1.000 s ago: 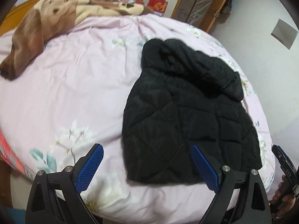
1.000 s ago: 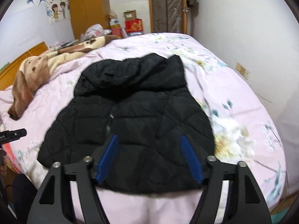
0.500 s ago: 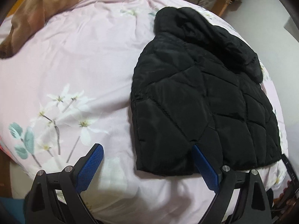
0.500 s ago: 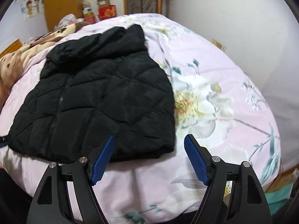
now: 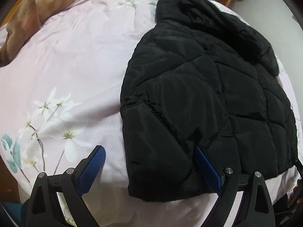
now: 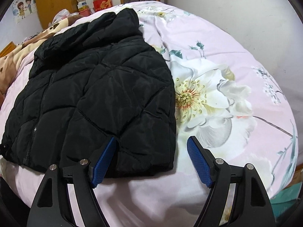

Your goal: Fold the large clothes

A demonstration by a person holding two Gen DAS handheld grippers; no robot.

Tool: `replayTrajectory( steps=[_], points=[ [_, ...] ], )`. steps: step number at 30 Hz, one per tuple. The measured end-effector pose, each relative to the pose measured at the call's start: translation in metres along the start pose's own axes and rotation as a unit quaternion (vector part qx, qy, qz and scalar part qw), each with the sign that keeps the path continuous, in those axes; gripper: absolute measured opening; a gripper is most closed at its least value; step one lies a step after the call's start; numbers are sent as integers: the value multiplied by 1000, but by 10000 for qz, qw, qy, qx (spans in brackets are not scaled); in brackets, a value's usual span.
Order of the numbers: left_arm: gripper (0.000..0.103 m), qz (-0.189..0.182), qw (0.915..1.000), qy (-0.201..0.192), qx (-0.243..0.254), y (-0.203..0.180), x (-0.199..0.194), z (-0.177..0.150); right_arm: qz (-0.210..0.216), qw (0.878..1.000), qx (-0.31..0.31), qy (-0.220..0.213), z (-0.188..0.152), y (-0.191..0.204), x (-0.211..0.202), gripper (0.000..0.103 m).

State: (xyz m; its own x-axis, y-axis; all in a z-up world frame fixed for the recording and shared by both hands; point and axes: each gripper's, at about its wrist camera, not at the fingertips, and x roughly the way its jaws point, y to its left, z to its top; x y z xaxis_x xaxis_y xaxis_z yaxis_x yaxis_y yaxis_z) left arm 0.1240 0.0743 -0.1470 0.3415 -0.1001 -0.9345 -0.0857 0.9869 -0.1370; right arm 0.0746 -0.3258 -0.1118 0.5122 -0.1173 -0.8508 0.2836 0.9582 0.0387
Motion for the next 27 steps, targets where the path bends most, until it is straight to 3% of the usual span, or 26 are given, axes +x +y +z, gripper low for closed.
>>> replayTrajectory(
  steps=[7, 9, 10, 11, 14, 19, 23, 27],
  points=[
    [96, 189, 9995, 266, -35, -4, 9, 3, 113, 9995, 4, 281, 3, -1, 18, 77],
    [76, 55, 9996, 266, -16, -7, 6, 3, 103, 9995, 41, 288, 4, -1, 19, 77],
    [69, -23, 9997, 260, 14, -10, 5, 2, 103, 9995, 63, 295, 4, -1, 19, 71],
    [57, -122, 9996, 255, 45, -14, 3, 1, 170, 9994, 62, 295, 4, 0, 18, 58],
    [47, 93, 9997, 162, 179, -24, -4, -2, 213, 9993, -80, 284, 2, 7, 14, 44],
    [32, 51, 9999, -29, 121, -24, -24, -4, 201, 9994, -275, 109, -1, 14, -2, 25],
    [23, 11, 9995, -218, 215, -32, -44, -11, 211, 9993, -308, -94, -3, 15, -17, 18],
    [21, -59, 9989, -374, 270, -35, -64, -16, 256, 9986, -370, -293, -7, 15, -41, 17]
  ],
)
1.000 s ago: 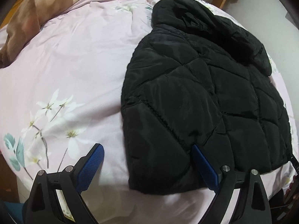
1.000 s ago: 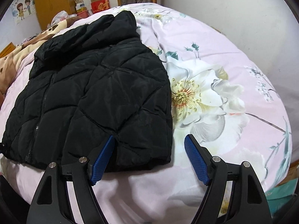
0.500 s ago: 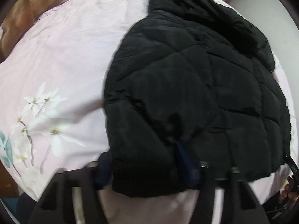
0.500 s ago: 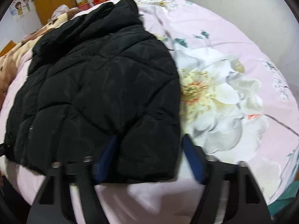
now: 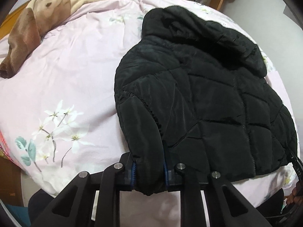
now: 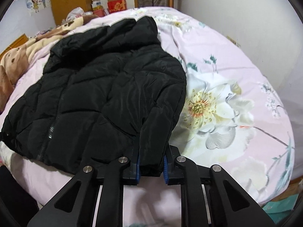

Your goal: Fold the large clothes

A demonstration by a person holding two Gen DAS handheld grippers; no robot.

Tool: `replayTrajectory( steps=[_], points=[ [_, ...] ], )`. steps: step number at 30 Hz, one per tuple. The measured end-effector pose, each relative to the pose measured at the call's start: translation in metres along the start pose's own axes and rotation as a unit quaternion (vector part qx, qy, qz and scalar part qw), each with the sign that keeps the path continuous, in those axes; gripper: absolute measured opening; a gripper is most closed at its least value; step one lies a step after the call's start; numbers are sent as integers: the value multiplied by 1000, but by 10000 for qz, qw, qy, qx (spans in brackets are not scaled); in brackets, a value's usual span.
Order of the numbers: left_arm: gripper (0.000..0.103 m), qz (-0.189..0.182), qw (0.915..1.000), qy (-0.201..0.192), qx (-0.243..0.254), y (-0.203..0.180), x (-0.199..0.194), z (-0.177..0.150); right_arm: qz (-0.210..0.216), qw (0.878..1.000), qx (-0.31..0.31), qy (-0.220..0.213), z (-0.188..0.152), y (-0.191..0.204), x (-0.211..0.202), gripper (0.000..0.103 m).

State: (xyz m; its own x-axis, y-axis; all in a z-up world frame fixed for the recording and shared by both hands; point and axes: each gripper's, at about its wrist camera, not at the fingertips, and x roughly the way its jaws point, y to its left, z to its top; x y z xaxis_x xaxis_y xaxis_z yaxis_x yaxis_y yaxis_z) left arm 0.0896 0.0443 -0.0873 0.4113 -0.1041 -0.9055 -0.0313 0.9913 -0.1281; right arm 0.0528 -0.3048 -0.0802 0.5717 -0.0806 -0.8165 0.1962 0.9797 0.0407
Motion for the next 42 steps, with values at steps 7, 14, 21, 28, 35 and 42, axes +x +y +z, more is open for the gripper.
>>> replayTrajectory(
  steps=[7, 14, 21, 28, 35, 42],
  points=[
    [21, -211, 9997, -124, 47, 4, -34, -21, 56, 9998, -26, -199, -9, -1, -42, 16],
    [21, -457, 9988, -176, 73, 26, -56, -44, 126, 9995, -85, -271, -25, 7, -81, 16],
    [21, -568, 9980, -249, 105, 40, -73, -59, 163, 9993, -159, -302, -39, 13, -106, 16],
    [21, -686, 9965, -455, 176, 27, -84, -22, 148, 9978, -281, -577, -4, 23, -115, 15],
    [21, -825, 9939, -706, 201, 8, -96, 40, 156, 9951, -470, -857, 40, 39, -121, 15],
    [21, -832, 9927, -879, -12, -2, -102, 105, 138, 9942, -487, -949, 103, 51, -115, 15]
  ],
)
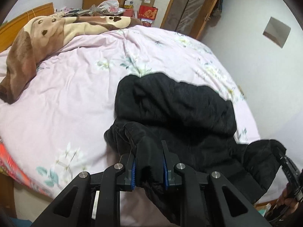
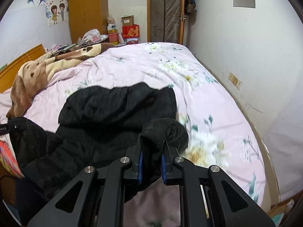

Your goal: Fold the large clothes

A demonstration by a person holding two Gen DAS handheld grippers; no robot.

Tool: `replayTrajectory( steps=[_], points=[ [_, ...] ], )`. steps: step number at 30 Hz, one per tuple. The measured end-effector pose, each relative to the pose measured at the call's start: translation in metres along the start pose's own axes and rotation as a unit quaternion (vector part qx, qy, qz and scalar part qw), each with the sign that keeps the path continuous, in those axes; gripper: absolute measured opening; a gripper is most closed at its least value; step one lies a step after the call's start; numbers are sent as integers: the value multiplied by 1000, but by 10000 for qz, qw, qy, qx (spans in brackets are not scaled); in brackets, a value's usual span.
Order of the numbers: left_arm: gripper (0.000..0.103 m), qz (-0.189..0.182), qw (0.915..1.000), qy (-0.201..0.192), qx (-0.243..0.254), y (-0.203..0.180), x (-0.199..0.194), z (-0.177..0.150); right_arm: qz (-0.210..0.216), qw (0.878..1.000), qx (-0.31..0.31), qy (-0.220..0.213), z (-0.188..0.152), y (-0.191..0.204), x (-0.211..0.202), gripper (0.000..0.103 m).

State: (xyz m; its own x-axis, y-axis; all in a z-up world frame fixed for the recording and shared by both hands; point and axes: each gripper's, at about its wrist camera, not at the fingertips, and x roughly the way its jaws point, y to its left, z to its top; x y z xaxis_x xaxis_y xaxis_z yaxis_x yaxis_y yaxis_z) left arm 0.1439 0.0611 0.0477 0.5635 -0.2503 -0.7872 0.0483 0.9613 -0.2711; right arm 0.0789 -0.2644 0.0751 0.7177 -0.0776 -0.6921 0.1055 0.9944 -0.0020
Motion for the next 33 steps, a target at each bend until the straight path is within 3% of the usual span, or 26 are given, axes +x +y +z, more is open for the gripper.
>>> replayTrajectory(
  steps=[8, 16, 22, 25, 29, 32, 33],
  points=[
    [21, 276, 9996, -60, -29, -10, 30, 78, -102, 9997, 91, 201, 73, -1, 50, 15],
    [22, 586, 9970, 371, -333, 3, 99, 149, -293, 9972, 201, 661, 133, -12, 121, 15],
    [25, 596, 9934, 723, -660, 18, 145, 176, -363, 9923, 303, 1143, 154, -23, 179, 15],
    [29, 634, 9905, 865, -860, 27, 164, 186, -251, 9887, 460, 1402, 164, -29, 205, 15],
    [37, 388, 9867, 977, -1238, 45, 177, 196, -120, 9822, 905, 1641, 178, -43, 228, 25],
    [55, 438, 9889, 666, -1257, 55, 171, 204, -304, 9855, 694, 1516, 189, -45, 230, 32],
    [55, 462, 9892, 556, -1272, 58, 167, 207, -375, 9873, 608, 1417, 194, -46, 229, 32]
  ],
)
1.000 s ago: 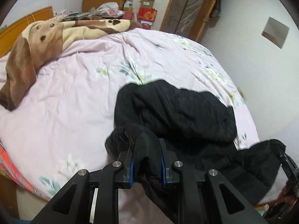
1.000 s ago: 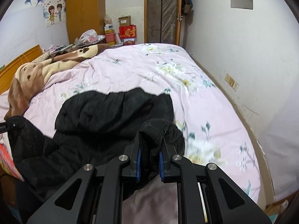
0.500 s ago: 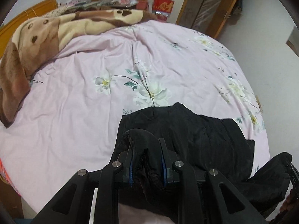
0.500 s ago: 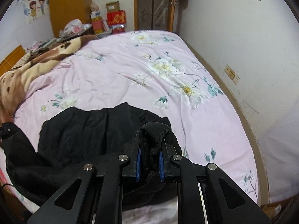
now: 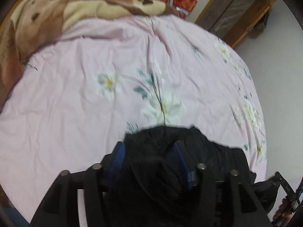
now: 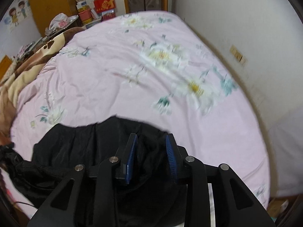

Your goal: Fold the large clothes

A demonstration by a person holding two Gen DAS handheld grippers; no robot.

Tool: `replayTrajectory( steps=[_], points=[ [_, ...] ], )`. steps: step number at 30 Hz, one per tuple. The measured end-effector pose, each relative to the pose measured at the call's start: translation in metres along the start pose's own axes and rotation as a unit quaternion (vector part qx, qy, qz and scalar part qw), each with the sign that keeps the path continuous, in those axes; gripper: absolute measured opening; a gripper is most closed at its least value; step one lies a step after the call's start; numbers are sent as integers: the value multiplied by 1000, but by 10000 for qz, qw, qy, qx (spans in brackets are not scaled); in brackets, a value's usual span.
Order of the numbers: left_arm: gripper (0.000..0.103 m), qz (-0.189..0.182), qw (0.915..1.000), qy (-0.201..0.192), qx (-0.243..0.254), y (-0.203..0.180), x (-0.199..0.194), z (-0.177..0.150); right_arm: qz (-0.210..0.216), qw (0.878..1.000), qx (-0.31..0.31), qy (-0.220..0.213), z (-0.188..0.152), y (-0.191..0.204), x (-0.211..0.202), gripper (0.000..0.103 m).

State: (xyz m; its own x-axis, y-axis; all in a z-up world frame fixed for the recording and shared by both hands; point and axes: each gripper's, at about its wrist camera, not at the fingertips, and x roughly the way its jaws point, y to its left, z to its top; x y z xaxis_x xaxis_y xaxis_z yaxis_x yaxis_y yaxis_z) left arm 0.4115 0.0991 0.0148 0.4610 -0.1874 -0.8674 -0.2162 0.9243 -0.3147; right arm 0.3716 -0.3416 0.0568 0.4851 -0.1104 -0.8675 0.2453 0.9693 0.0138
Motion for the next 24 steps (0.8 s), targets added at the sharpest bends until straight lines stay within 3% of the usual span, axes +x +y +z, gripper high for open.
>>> replayTrajectory(
  steps=[4, 7, 9, 13, 17, 23, 24],
  points=[
    [62, -32, 9999, -153, 60, 10, -9, 8, 10, 9991, -119, -413, 7, -6, -11, 41],
    [67, -61, 9971, -679, 330, 18, -27, 4, 63, 9952, -255, -947, 0, -14, -25, 53],
    [79, -231, 9950, -771, 585, 24, -30, -5, 252, 9917, -493, -1158, -10, -21, -30, 62],
    [83, -570, 9919, -330, 1090, 26, -6, -29, 613, 9911, -775, -891, -31, -32, -13, 71],
    [83, -394, 9888, 129, 1432, 13, 31, -47, 806, 9923, -880, -322, -50, -33, 29, 73],
    [83, -239, 9874, 271, 1543, -8, 61, -50, 1157, 9901, -799, 3, -52, -24, 67, 73],
    [78, -192, 9875, 261, 1540, -10, 63, -49, 1207, 9896, -782, 7, -52, -23, 70, 73]
  ],
)
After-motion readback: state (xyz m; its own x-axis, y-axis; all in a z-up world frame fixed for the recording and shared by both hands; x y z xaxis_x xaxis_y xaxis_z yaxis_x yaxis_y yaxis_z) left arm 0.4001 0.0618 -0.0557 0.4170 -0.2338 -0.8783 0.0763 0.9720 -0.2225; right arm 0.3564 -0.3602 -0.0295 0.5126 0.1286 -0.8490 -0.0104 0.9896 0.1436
